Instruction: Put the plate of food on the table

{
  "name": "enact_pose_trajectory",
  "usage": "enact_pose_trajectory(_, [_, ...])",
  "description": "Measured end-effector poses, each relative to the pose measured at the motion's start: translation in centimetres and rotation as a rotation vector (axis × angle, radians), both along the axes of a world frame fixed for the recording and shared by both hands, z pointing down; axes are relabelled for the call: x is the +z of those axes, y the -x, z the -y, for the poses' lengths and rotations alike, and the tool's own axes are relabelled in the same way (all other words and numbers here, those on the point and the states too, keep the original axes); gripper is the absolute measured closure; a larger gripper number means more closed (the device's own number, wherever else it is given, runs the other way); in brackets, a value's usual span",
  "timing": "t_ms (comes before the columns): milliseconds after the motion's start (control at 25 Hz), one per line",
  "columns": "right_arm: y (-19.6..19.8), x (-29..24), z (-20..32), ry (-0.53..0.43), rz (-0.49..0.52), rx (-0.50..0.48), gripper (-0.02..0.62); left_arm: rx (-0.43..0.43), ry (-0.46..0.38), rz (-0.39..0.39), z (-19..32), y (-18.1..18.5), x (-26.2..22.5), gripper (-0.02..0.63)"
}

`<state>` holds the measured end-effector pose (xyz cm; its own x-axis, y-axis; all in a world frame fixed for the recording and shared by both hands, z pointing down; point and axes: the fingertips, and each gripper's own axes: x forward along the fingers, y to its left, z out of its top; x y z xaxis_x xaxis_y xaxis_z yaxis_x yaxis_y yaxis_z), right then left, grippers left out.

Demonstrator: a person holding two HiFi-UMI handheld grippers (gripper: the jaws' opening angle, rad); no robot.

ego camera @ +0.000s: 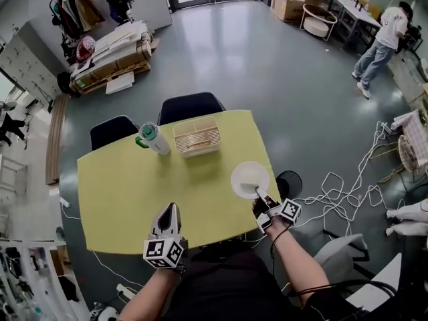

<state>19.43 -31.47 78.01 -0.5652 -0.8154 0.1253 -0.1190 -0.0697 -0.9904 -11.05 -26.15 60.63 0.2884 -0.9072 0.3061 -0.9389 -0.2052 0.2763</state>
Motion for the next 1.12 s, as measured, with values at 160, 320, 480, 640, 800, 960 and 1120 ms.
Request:
enact_pose_trajectory(160, [-1.4,4.0,1.5,0.046,-0.024,-0.024,0.548,-0.047,0.015,0.017,1.2,-0.7,1.0,0.597])
enact_pose_trajectory(320, [-1.9,7.0,2.9,0.087,-0.018,-0.027,0.548,-0.090,0.026,0.011,2.0,-1.0,2.0,0.597])
enact_pose_trajectory(480, [-2.0,9.3,3.8,0.108,-0.044,-0.048,0.548,-0.118,0.044,0.006,1.8,-1.4,3.0,0.597])
enact_pose_trajectory(640, [-2.3,11.1,4.3,0.137,-0.070,-0.059,0.548,-0.141,0.064,0.009,1.7,-1.8,3.9,0.597])
enact_pose_trajectory(800, [-2.6,12.3,4.3,0.190,-0.054,-0.038,0.548,-0.154,0.071,0.013,2.0,-2.2,4.3,0.597])
enact_pose_trajectory(960, [-3.3,13.5,4.0,0.226,-0.040,-0.018,0.548,-0.152,0.076,0.019,2.0,-2.8,4.5,0.597])
enact_pose_trajectory(1120, [-3.3,14.0,3.7,0.259,-0.049,-0.021,0.548,-0.157,0.093,0.022,2.0,-3.1,5.2,0.597])
